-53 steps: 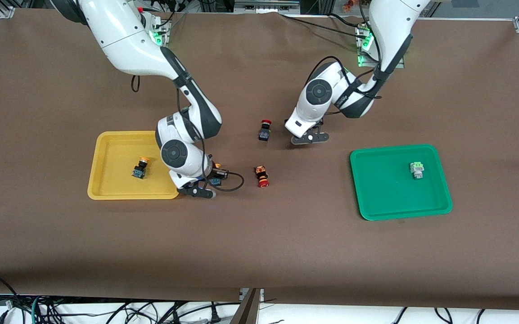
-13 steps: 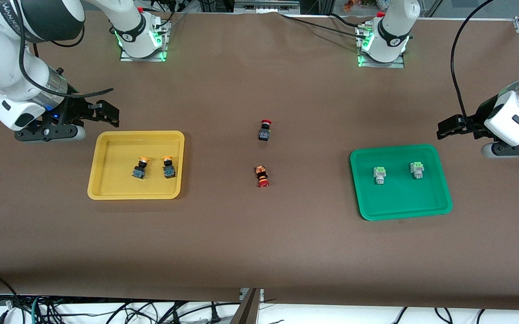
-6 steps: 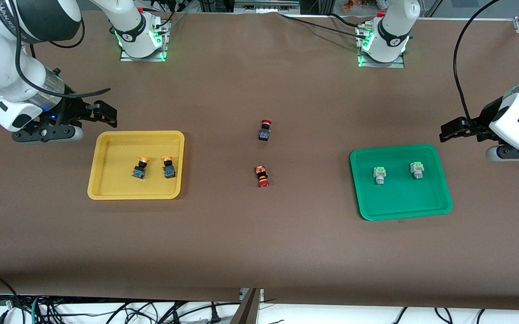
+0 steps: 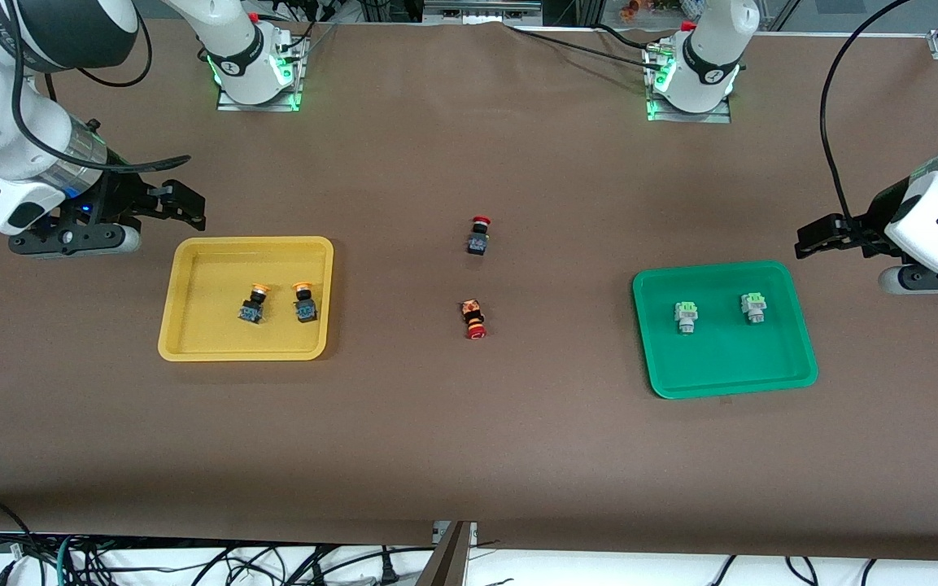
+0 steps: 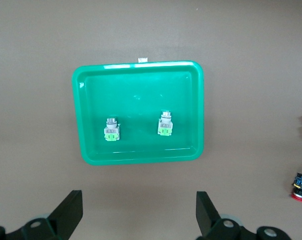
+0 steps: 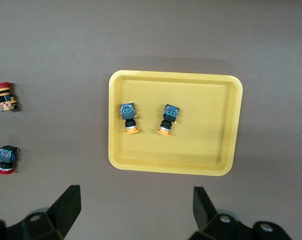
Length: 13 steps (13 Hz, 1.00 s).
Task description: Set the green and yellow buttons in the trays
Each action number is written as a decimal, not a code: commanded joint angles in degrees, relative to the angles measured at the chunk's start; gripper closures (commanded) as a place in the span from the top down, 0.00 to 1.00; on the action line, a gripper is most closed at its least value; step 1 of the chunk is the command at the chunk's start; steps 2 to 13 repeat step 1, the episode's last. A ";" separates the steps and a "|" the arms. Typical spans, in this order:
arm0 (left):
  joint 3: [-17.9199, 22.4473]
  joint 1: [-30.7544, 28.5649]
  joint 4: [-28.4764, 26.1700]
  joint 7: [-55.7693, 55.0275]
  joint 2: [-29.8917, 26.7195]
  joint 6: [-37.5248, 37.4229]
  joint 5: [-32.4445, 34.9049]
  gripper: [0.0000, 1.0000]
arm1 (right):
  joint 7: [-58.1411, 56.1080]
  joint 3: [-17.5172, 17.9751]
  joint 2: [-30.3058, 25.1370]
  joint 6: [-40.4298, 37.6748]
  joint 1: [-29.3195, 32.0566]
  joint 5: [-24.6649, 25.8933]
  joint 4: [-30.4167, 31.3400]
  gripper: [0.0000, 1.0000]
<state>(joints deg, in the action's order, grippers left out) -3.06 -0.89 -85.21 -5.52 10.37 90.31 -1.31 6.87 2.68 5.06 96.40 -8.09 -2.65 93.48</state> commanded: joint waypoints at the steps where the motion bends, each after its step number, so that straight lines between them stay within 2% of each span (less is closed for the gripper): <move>1: -0.28 0.27 2.24 0.34 1.06 -1.54 2.35 1.00 | 0.60 1.28 0.12 -2.26 1.32 0.80 -1.11 0.99; 13: -0.28 0.27 2.24 0.34 1.06 -1.54 2.35 1.00 | 0.60 1.28 0.12 -2.26 1.32 0.80 -1.11 0.99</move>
